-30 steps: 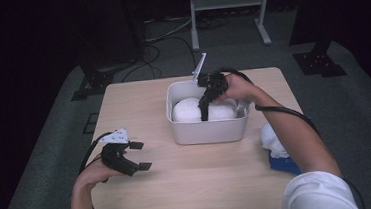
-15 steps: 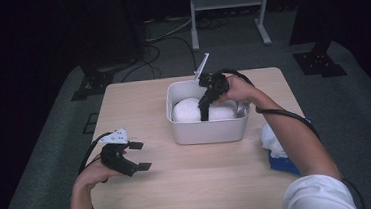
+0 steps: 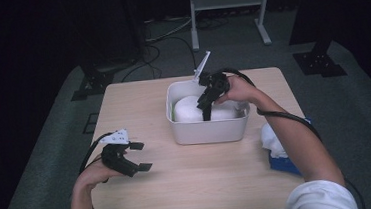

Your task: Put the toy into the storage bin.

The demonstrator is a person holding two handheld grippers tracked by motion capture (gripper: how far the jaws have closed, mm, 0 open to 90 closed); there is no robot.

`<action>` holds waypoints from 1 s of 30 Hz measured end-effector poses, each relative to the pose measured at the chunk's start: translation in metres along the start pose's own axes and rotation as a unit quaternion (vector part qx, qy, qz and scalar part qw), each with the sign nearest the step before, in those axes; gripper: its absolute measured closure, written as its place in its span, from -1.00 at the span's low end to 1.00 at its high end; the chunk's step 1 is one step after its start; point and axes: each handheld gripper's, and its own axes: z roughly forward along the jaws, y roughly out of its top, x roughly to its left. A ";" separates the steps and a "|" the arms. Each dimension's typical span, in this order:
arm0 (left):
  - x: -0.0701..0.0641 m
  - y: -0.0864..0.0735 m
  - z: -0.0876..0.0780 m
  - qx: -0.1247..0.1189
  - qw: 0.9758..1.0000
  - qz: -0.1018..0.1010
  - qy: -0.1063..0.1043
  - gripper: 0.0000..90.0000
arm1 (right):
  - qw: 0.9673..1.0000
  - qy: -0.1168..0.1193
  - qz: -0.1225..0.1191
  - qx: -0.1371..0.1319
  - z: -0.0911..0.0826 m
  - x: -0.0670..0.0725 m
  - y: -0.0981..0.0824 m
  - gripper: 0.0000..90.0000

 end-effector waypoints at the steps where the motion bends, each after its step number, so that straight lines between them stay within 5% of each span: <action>1: 0.000 0.000 0.000 -0.001 1.000 0.000 0.000 -0.79 | 1.000 0.001 0.000 -0.001 0.000 0.001 0.000 0.50; 30: -0.006 0.004 0.009 0.009 1.000 0.012 -0.010 -0.80 | 1.000 0.017 -0.020 0.014 -0.003 0.044 -0.019 0.53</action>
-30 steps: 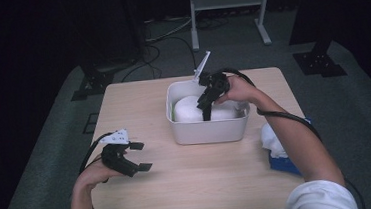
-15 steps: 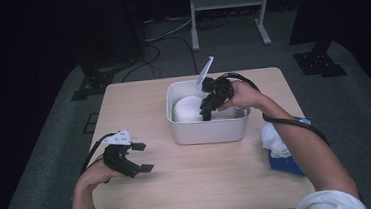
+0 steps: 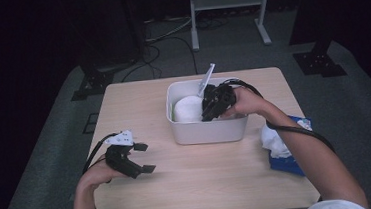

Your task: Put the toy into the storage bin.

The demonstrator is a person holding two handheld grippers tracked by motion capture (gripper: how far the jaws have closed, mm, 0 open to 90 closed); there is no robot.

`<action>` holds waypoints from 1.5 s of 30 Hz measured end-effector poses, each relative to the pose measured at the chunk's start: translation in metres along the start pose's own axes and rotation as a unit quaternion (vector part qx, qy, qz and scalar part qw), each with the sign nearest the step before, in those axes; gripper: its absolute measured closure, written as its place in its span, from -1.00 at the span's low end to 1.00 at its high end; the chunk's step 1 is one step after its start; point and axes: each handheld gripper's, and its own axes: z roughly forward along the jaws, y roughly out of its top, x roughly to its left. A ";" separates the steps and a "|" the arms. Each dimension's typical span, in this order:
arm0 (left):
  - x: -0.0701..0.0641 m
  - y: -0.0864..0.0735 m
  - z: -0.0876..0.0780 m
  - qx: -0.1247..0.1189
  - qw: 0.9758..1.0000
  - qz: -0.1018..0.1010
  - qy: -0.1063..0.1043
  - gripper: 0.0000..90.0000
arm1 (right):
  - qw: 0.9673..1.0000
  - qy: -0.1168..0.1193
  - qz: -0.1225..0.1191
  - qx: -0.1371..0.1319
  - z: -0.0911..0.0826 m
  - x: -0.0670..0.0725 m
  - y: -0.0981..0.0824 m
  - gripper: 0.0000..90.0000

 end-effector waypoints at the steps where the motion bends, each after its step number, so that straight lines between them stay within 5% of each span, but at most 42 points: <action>1: 0.000 0.000 0.000 0.001 1.000 0.001 -0.001 -0.80 | 1.000 -0.001 0.003 0.001 -0.001 0.001 0.000 0.54; 9: -0.002 0.000 -0.001 0.000 1.000 0.003 0.001 -0.80 | 1.000 0.002 -0.004 0.000 -0.001 0.005 -0.001 0.58; 18: -0.002 0.000 -0.002 0.000 1.000 0.003 0.005 -0.80 | 1.000 -0.006 0.019 -0.006 -0.004 0.002 -0.006 0.28; 23: -0.001 -0.001 -0.001 0.001 1.000 0.004 0.009 -0.80 | 0.999 -0.020 0.035 -0.034 -0.016 0.001 -0.015 0.13; 45: 0.004 -0.003 0.004 -0.002 1.000 -0.007 0.013 -0.80 | 0.987 -0.067 0.096 -0.113 -0.072 0.014 -0.064 -0.31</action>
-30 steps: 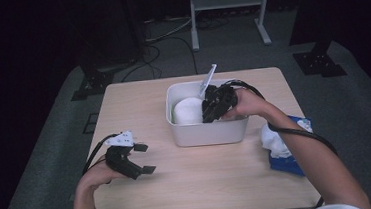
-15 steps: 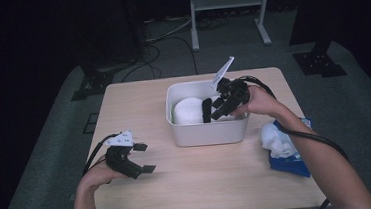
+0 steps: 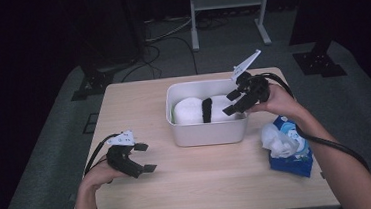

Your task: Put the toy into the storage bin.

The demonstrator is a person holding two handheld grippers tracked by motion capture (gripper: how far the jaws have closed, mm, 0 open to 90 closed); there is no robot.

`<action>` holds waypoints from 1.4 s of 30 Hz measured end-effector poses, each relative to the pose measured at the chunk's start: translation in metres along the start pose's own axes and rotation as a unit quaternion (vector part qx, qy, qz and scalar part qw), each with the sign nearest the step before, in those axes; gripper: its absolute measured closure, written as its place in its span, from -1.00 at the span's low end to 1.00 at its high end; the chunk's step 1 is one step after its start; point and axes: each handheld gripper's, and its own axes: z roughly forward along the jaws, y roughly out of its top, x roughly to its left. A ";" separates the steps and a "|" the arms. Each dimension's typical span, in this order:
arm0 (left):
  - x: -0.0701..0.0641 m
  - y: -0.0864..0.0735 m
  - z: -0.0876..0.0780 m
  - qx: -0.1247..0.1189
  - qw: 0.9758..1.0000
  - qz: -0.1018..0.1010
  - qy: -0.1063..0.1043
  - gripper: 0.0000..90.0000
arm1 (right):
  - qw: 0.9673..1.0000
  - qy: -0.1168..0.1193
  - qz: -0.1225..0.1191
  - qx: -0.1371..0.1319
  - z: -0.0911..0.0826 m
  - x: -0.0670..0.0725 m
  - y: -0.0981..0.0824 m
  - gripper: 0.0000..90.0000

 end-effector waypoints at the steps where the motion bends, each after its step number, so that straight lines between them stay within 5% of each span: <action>1: 0.000 0.000 0.000 0.000 1.000 0.000 0.000 -0.80 | 1.000 -0.001 0.004 -0.001 -0.002 0.000 -0.002 -0.32; 23: 0.002 0.001 0.004 -0.002 1.000 -0.004 0.003 -0.80 | 0.998 -0.034 0.045 -0.039 -0.042 0.003 -0.052 -0.40; 42: 0.003 -0.003 0.003 -0.008 1.000 -0.013 0.010 -0.80 | 0.994 -0.050 0.073 -0.060 -0.055 0.008 -0.094 -0.41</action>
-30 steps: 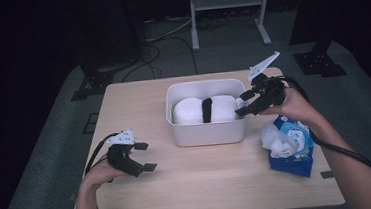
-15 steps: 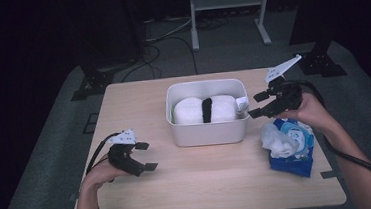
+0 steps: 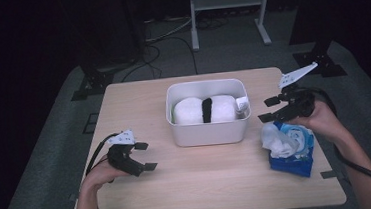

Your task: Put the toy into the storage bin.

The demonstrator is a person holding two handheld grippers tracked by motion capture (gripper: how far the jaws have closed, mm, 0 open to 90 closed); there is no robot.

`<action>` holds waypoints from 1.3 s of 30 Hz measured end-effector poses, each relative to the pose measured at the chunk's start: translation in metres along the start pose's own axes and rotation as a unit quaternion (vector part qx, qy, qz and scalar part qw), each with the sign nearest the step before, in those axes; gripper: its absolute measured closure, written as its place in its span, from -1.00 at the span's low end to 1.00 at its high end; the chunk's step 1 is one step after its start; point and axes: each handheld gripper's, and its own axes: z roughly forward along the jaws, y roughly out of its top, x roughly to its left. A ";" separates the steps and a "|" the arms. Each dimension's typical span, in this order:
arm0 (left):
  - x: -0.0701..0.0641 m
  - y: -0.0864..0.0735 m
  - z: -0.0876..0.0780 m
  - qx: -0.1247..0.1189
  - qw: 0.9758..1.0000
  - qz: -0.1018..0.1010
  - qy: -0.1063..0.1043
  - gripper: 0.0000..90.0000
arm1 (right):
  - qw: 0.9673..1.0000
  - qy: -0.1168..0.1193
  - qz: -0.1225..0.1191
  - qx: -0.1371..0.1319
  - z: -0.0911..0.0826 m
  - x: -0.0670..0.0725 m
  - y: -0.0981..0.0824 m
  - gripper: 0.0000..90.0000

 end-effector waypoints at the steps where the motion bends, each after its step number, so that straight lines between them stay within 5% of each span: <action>1: 0.000 -0.001 0.000 0.000 1.000 -0.001 0.000 -0.80 | 1.000 0.000 0.001 -0.001 0.000 0.000 -0.002 -0.41; 39: 0.001 -0.005 -0.002 -0.001 1.000 -0.007 0.017 -0.80 | 0.998 -0.005 0.057 -0.016 0.005 0.000 -0.083 -0.41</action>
